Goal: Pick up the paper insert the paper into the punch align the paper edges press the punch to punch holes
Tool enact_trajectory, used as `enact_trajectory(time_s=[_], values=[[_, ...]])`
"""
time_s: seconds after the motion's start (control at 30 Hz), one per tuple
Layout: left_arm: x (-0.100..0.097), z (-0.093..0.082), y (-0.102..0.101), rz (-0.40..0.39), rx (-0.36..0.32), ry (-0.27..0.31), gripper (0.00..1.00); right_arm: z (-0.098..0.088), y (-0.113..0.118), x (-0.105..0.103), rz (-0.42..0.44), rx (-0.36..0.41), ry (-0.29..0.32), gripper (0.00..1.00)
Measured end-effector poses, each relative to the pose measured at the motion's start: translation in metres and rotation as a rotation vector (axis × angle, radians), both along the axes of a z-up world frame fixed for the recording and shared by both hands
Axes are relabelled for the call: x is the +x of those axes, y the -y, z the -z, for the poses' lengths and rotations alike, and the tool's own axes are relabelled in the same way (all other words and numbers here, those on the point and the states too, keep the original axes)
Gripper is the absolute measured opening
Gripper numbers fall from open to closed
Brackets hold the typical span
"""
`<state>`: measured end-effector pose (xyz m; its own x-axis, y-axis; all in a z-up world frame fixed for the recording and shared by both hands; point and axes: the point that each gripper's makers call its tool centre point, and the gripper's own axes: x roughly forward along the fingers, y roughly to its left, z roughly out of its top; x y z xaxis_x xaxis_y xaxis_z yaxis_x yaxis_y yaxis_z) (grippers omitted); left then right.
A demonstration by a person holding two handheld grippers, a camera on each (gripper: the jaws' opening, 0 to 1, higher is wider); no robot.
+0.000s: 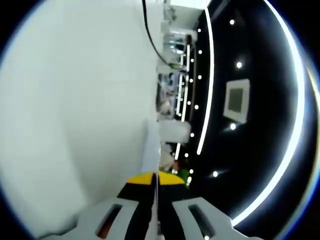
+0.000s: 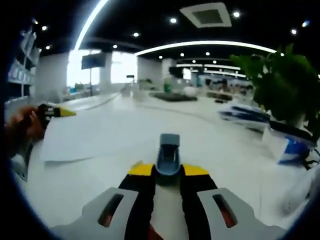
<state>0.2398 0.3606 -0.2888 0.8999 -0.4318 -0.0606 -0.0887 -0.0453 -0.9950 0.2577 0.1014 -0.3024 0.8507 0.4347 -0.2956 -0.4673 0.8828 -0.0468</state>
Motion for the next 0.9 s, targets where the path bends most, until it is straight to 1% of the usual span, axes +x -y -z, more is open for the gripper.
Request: enact_trajectory(time_s=[0.13,0.33,0.67,0.9], values=[[0.0,0.001,0.002,-0.002,-0.003,-0.007,0.04,0.0,-0.009,-0.012,-0.058,0.014,-0.005,0.22],[-0.001,0.002,0.003,-0.006,-0.006,-0.011,0.04,0.0,-0.023,-0.022,-0.126,0.022,-0.011,0.22],[0.0,0.001,0.003,-0.022,-0.034,-0.025,0.04,-0.001,-0.045,-0.038,-0.248,-0.003,0.011,0.22],[0.0,0.002,0.004,-0.028,-0.051,-0.038,0.04,-0.003,-0.055,-0.047,-0.298,-0.004,0.026,0.22]])
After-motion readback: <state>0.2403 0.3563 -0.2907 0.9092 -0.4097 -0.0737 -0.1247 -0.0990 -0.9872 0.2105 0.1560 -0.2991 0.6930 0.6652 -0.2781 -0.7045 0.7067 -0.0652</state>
